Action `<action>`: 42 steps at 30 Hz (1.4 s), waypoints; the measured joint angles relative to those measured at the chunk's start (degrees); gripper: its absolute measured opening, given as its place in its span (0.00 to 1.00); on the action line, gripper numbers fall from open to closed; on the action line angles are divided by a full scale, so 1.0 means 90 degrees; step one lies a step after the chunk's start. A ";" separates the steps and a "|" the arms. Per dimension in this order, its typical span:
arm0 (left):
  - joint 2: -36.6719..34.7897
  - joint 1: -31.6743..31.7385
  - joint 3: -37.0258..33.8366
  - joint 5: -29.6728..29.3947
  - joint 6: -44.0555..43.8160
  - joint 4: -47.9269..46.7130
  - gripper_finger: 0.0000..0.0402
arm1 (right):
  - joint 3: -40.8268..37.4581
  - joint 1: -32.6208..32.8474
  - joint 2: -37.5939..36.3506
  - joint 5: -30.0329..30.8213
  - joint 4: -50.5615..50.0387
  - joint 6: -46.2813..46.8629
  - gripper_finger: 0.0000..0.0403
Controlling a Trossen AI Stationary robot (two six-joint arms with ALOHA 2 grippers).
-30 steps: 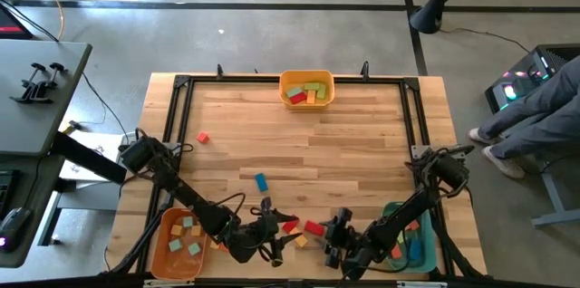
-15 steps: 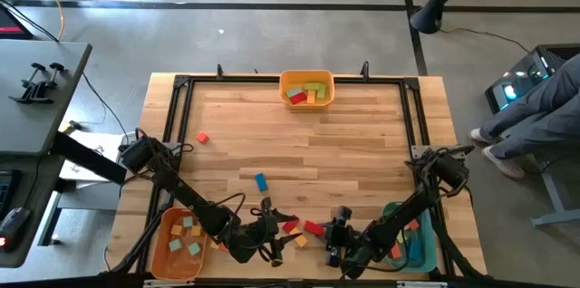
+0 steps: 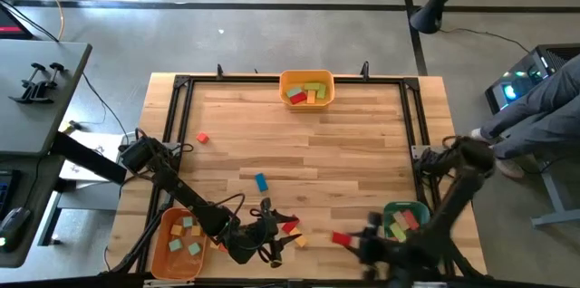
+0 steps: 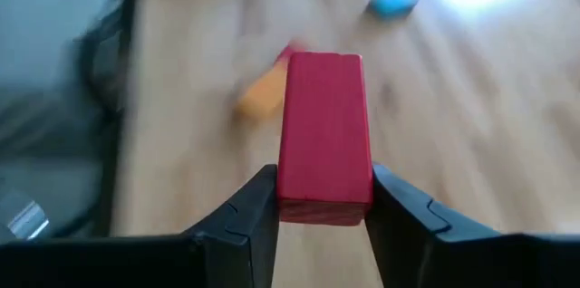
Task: Sort blocks by size
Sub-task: Put the large red rectangle block into the green bin
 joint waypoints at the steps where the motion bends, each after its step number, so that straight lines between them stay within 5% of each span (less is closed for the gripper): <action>1: 0.0000 0.0000 0.0000 -0.0002 0.0001 0.0000 0.47 | 0.0313 0.0160 -0.0066 -0.0395 -0.0642 0.0362 0.32; 5: 0.0000 0.0000 0.0000 -0.0002 0.0004 0.0003 0.47 | 0.1338 0.0735 -0.0070 -0.2317 -0.2897 0.2080 0.32; 9: 0.0000 0.0000 0.0000 -0.0002 0.0007 0.0002 0.47 | 0.1884 0.1339 -0.0070 -0.3653 -0.3981 0.3787 0.32; 14: 0.0000 -0.0001 0.0000 -0.0002 0.0060 0.0002 0.47 | 0.1710 0.1851 -0.0072 -0.4052 -0.4519 0.5374 0.32; 21: 0.0000 -0.0002 0.0000 -0.0002 0.0069 0.0000 0.47 | 0.0482 0.1608 -0.0058 -0.3939 -0.4478 0.6301 0.32; 34: 0.0000 0.0010 0.0000 -0.0002 0.0069 -0.0002 0.47 | -0.0784 0.0468 -0.0058 -0.4330 -0.3148 0.4858 0.32; 42: 0.0000 0.0010 -0.0002 -0.0002 0.0065 -0.0002 0.47 | -0.0778 0.0314 -0.0060 -0.5796 -0.3020 0.4294 0.32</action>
